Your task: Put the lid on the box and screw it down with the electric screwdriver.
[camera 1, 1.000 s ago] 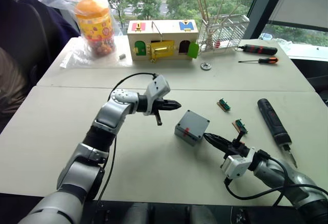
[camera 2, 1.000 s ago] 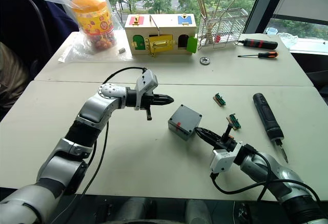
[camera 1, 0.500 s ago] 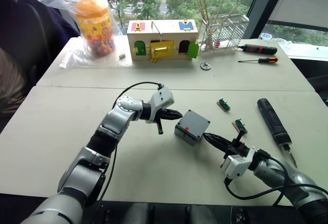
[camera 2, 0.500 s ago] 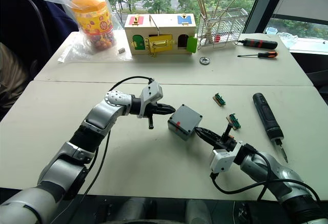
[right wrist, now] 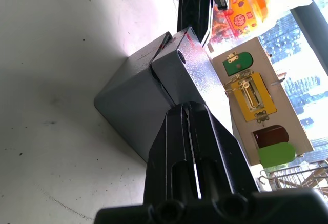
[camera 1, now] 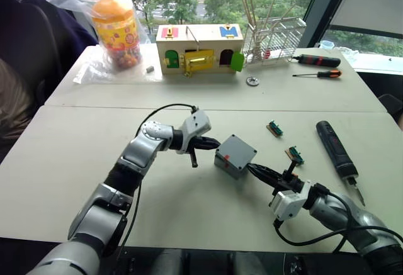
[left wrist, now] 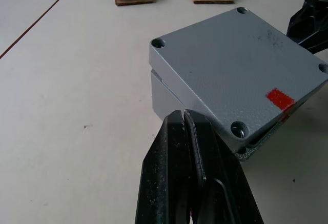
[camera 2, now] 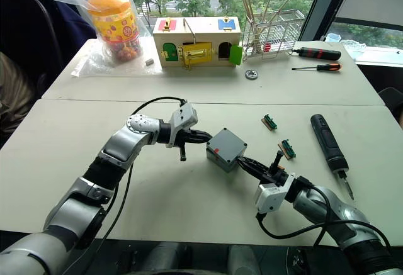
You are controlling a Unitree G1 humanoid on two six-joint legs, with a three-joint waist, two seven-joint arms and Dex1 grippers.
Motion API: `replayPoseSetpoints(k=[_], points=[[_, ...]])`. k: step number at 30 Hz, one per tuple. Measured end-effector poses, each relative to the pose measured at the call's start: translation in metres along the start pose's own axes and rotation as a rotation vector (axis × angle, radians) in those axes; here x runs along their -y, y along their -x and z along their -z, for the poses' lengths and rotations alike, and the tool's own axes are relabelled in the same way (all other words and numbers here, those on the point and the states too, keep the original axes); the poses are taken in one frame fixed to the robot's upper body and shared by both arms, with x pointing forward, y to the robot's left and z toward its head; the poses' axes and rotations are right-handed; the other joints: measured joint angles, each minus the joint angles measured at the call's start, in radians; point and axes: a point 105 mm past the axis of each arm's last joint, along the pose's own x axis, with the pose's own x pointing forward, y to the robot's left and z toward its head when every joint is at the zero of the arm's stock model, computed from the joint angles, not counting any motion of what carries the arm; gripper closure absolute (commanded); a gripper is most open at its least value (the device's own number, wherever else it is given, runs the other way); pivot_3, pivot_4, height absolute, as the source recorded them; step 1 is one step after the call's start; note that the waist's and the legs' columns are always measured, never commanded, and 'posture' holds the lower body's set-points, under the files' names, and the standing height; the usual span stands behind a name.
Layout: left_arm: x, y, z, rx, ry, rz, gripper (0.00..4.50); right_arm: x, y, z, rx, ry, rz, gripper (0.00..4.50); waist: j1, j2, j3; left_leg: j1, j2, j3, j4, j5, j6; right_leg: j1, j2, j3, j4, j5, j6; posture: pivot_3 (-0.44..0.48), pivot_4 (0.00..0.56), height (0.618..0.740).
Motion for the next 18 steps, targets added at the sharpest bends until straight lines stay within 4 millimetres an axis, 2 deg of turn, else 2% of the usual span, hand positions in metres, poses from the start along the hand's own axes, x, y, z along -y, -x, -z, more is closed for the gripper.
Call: replayPoseSetpoints(k=[18], points=[[0.0057, 0.0007, -0.0042, 0.003, -0.01, 0.008, 4.5, -0.003, 0.0026, 0.0006, -0.009, -0.009, -0.011, 4.45, 0.0, 0.0, 0.0, 0.0, 0.0, 0.0, 0.0, 0.0, 0.0, 0.0, 0.0, 0.0, 0.0, 0.0, 0.0, 0.0, 0.15, 0.74]])
